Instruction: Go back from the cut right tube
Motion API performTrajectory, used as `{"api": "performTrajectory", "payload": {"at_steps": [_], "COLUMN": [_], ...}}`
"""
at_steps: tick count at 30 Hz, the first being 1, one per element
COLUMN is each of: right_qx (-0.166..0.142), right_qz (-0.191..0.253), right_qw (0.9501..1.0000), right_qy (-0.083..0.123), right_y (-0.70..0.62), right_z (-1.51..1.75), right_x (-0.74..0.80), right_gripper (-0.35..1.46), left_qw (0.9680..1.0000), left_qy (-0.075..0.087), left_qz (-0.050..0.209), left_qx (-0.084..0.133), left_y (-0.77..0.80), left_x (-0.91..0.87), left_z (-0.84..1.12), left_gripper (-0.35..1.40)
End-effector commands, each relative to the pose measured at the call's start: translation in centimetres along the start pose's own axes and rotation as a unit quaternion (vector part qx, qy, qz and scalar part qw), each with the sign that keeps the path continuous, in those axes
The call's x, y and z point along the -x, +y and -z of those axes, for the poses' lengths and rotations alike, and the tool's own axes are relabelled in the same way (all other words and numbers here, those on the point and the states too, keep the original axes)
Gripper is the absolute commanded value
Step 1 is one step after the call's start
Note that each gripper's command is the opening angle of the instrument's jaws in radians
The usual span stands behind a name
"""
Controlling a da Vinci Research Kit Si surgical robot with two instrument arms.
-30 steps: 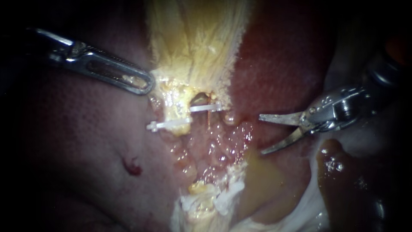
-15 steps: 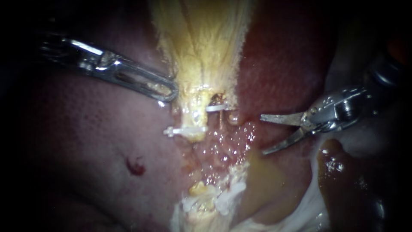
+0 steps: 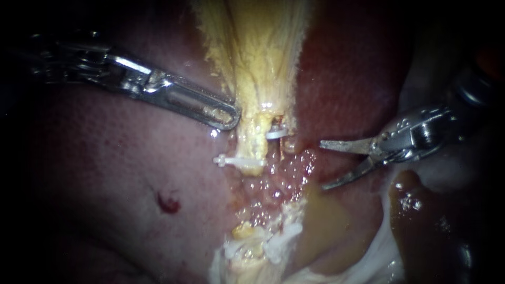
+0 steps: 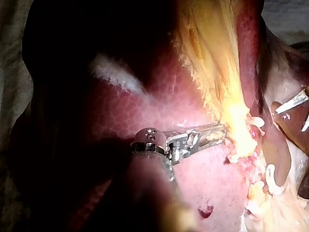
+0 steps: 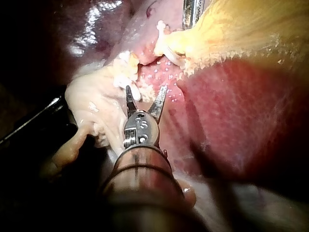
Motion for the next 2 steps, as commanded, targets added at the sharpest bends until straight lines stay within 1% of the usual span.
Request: {"api": "performTrajectory", "payload": {"at_steps": [1, 2], "right_qx": [0.000, 0.000], "right_qz": [0.000, 0.000], "right_qw": [1.0000, 1.0000], "right_qy": [0.000, 0.000], "right_y": [0.00, 0.00], "right_z": [0.00, 0.00], "right_x": [0.00, 0.00], "right_gripper": [1.45, 1.45], "left_qw": [1.0000, 1.0000], "left_qy": [0.000, 0.000], "left_qz": [0.000, 0.000], "left_qx": [0.000, 0.000], "left_y": [0.00, 0.00], "left_x": [0.00, 0.01], "left_z": [0.01, 0.01], "left_gripper": [-0.35, -0.35]}}
